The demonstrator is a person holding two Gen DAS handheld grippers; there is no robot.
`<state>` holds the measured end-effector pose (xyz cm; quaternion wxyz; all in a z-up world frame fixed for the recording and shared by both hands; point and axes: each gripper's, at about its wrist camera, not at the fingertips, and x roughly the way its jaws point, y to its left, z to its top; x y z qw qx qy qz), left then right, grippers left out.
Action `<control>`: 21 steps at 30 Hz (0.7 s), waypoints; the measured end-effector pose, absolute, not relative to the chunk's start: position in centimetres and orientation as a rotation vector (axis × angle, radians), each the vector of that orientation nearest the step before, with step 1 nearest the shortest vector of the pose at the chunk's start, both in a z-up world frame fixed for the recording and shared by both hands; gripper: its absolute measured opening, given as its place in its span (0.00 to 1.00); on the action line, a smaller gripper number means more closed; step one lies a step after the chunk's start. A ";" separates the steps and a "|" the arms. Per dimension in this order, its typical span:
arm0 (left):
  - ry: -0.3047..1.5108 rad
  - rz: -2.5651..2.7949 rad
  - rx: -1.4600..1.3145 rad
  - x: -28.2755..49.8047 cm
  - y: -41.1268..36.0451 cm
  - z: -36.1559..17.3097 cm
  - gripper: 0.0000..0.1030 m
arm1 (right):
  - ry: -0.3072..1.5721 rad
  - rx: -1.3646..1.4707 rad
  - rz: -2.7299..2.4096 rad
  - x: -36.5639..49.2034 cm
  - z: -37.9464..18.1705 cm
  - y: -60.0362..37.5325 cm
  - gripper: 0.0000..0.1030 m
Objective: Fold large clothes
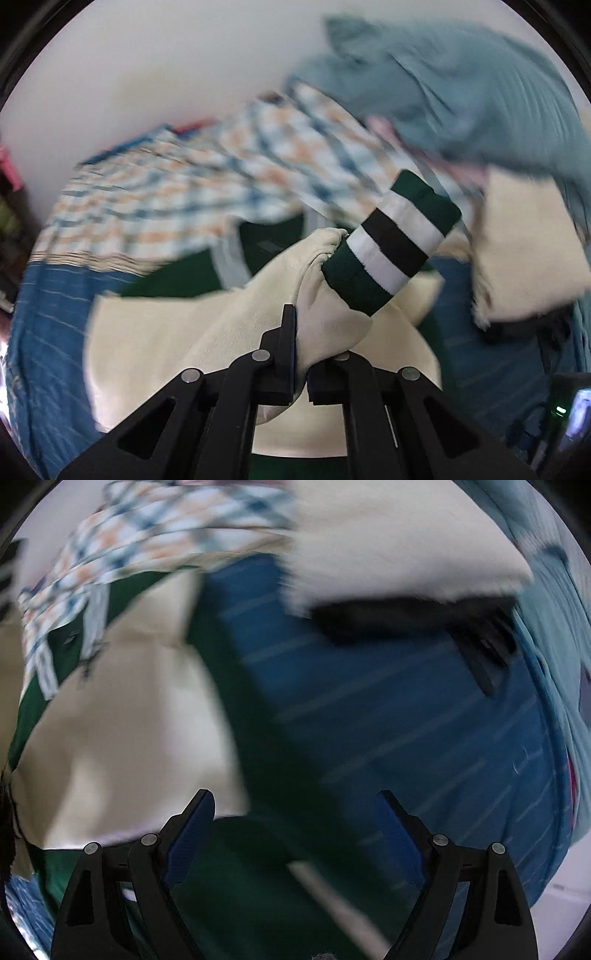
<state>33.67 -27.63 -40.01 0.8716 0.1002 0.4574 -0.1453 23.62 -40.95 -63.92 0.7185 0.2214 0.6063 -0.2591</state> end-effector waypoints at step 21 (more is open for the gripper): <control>1.155 -0.310 0.296 28.6 -26.3 -46.2 0.97 | 1.343 0.645 -0.252 18.9 -62.8 -48.3 0.87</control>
